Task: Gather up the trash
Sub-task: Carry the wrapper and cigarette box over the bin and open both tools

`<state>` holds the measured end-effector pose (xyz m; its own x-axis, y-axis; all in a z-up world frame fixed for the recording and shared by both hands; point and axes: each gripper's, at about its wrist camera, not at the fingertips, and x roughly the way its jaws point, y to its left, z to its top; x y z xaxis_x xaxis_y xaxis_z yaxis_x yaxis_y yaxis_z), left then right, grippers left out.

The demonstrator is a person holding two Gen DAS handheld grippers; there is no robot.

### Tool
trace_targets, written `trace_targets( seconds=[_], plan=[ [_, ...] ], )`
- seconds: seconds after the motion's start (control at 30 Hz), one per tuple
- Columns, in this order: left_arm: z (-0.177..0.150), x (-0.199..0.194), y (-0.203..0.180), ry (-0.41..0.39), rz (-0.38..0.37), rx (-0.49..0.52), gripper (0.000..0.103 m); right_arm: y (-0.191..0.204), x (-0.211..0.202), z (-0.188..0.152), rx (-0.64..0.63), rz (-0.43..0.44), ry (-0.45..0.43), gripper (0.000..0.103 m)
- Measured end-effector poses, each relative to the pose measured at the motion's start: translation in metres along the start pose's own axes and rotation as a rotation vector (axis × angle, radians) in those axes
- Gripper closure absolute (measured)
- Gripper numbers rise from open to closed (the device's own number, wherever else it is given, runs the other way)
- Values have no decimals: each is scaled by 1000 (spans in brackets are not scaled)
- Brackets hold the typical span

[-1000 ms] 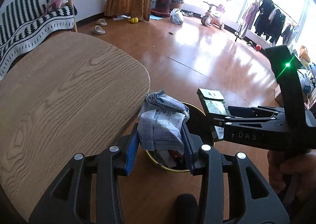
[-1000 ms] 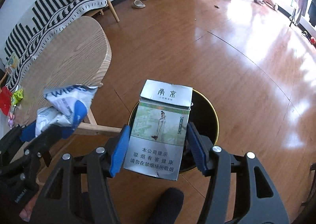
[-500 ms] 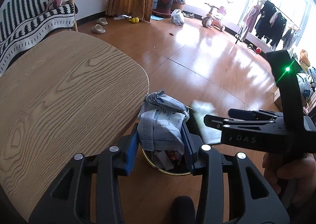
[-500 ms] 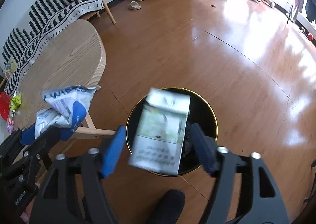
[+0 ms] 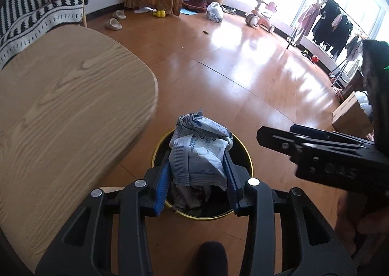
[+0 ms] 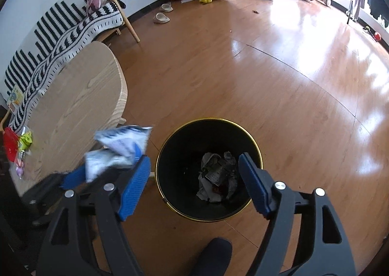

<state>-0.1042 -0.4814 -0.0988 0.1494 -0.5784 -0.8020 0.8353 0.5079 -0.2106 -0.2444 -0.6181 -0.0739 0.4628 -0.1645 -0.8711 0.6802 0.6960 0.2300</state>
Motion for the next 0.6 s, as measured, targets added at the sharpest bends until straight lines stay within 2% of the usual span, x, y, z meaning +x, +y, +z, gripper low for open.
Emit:
trace_targets(
  seconds=[0.2, 0.3, 0.33, 0.4, 0.6],
  plan=[
    [7, 26, -19, 2, -32, -2, 62, -16, -9, 4, 37, 11, -22, 29],
    [12, 33, -24, -2, -50, -9, 47, -24, -12, 6, 60, 13, -33, 28],
    [13, 34, -26, -11, -55, -13, 37, -26, -13, 6, 65, 15, -35, 28],
    [14, 33, -29, -31, -53, -16, 25, -27, -13, 6, 69, 18, -37, 28],
    [12, 15, -14, -35, -30, -13, 24, -12, -13, 7, 52, 34, -35, 27]
  ],
)
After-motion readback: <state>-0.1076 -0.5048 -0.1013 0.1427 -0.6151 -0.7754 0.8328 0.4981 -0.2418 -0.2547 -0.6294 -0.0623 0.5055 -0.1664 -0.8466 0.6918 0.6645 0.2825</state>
